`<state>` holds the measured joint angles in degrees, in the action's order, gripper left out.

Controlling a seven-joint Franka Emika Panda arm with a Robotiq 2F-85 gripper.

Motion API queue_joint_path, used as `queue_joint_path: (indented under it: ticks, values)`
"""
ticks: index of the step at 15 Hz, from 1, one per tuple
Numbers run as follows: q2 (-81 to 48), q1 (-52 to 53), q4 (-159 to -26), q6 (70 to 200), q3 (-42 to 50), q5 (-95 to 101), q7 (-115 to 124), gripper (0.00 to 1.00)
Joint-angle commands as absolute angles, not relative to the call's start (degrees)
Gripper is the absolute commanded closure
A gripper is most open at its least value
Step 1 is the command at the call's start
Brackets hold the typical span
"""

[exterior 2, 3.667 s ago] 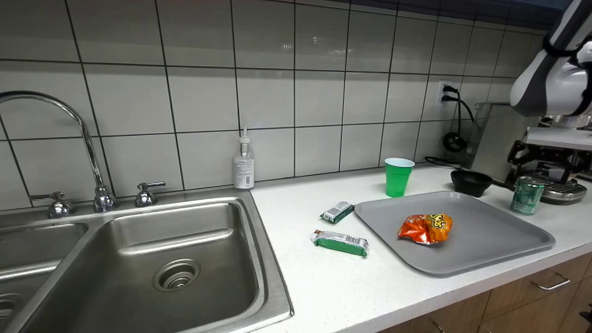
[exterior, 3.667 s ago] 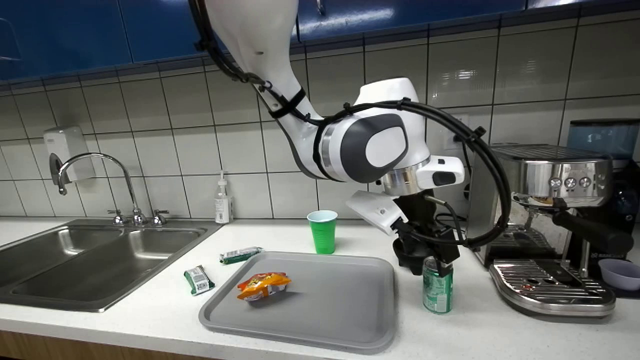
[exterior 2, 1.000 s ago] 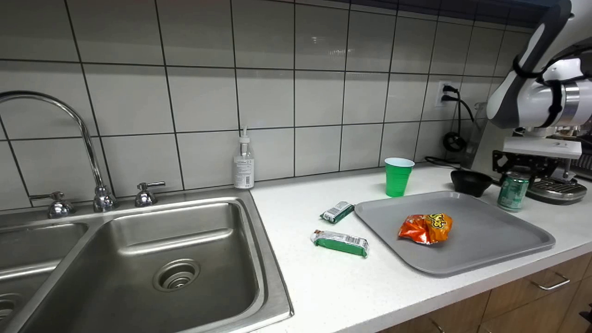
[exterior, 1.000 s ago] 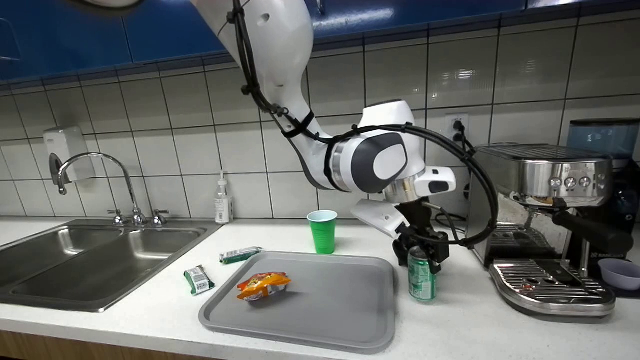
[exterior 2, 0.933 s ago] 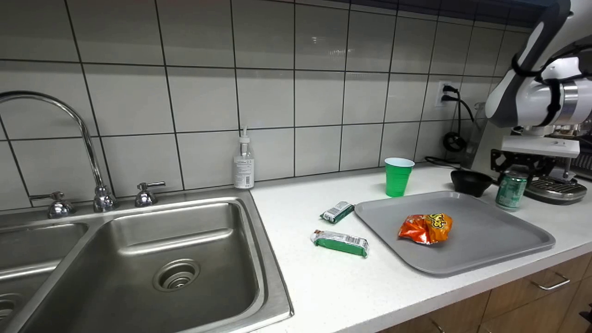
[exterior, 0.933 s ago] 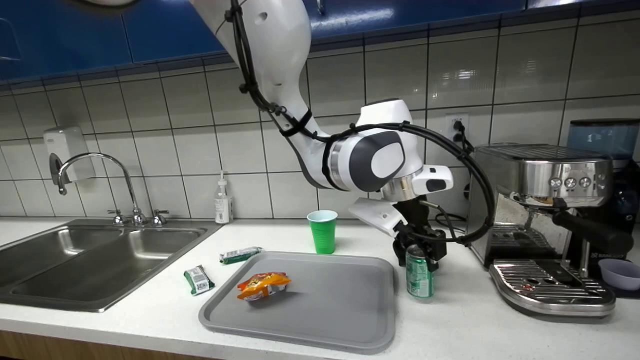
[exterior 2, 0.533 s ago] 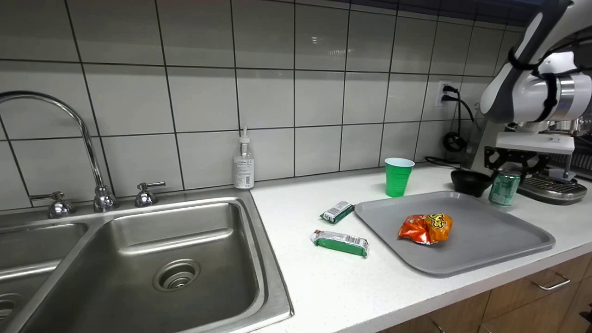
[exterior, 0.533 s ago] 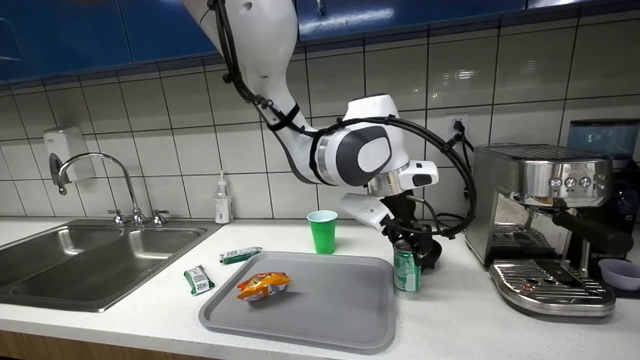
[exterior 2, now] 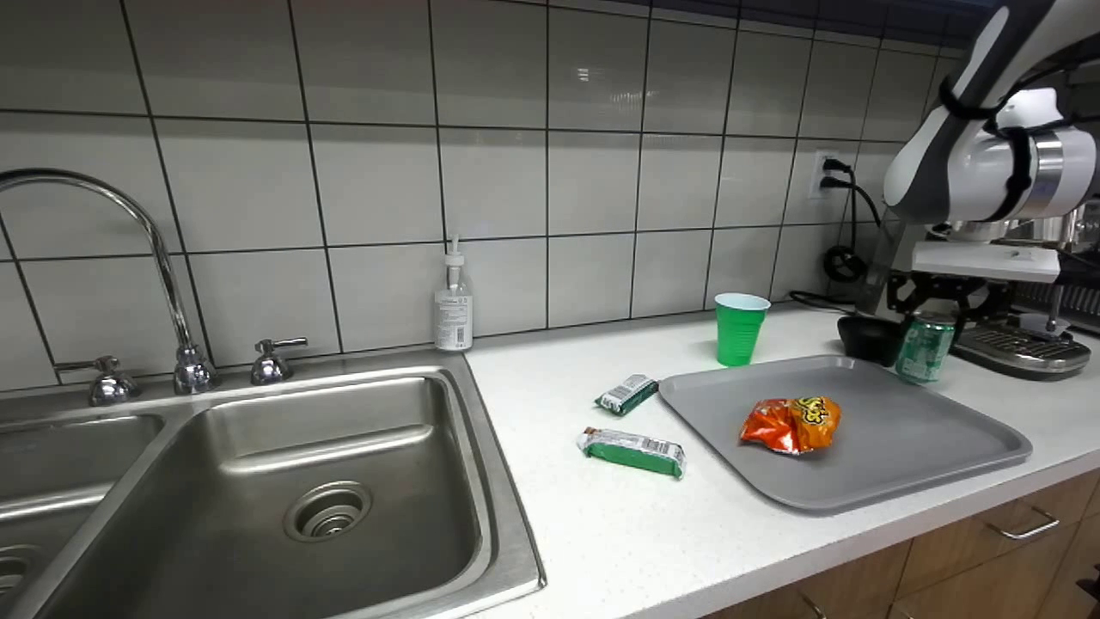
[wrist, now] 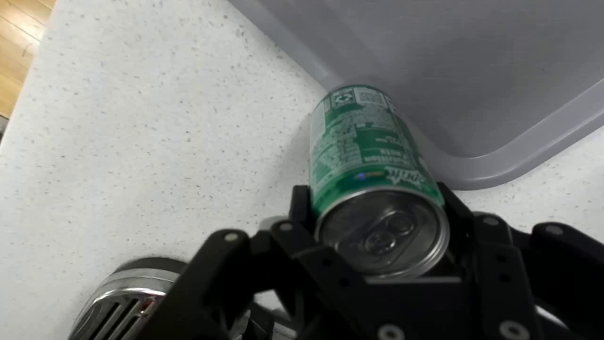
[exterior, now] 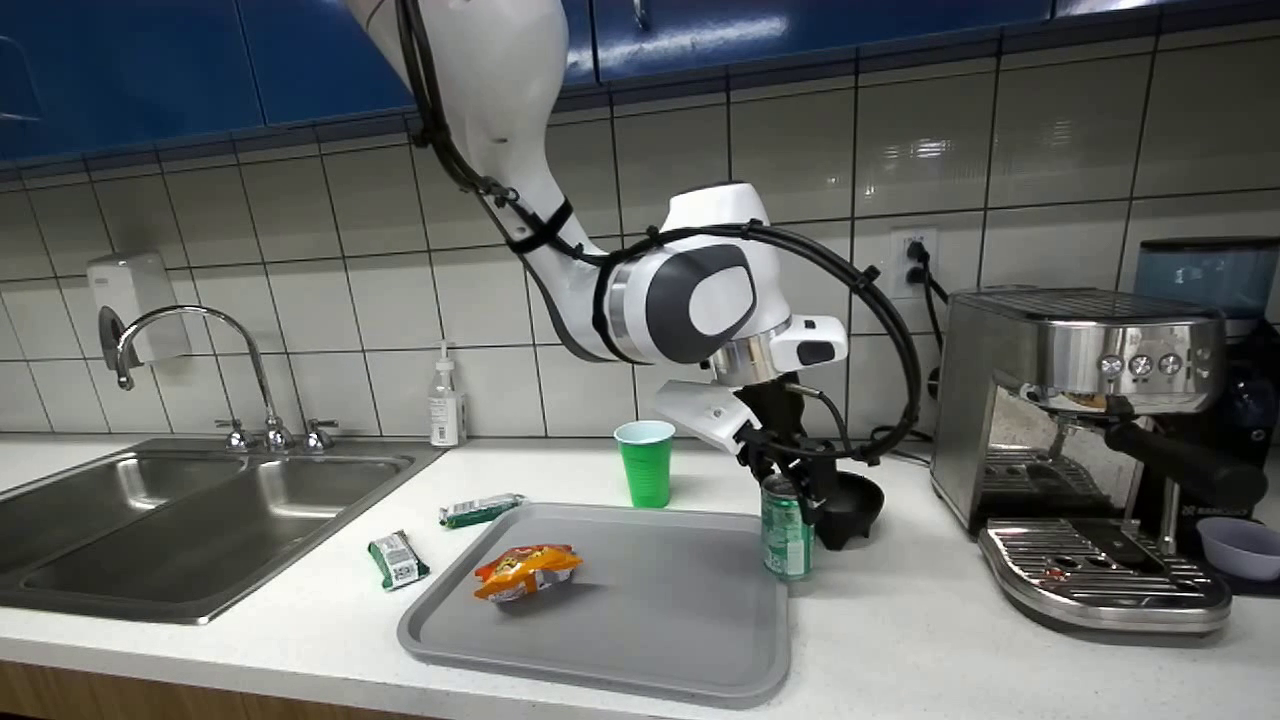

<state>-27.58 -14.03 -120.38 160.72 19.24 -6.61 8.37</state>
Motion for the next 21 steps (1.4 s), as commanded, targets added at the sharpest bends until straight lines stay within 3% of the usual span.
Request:
queue_joint_path:
  ticks: [1,17,18,21]
  values:
    - [-24.21,-12.78,-123.55,161.02,18.77,-4.53,8.58,0.61]
    - [-23.95,-8.64,-126.69,160.80,17.85,-2.29,8.82,0.61]
    - [-23.79,-8.54,-126.84,160.82,17.93,-2.16,8.89,0.11]
    - [-23.11,-8.23,-127.58,160.99,18.18,-1.78,9.10,0.00]
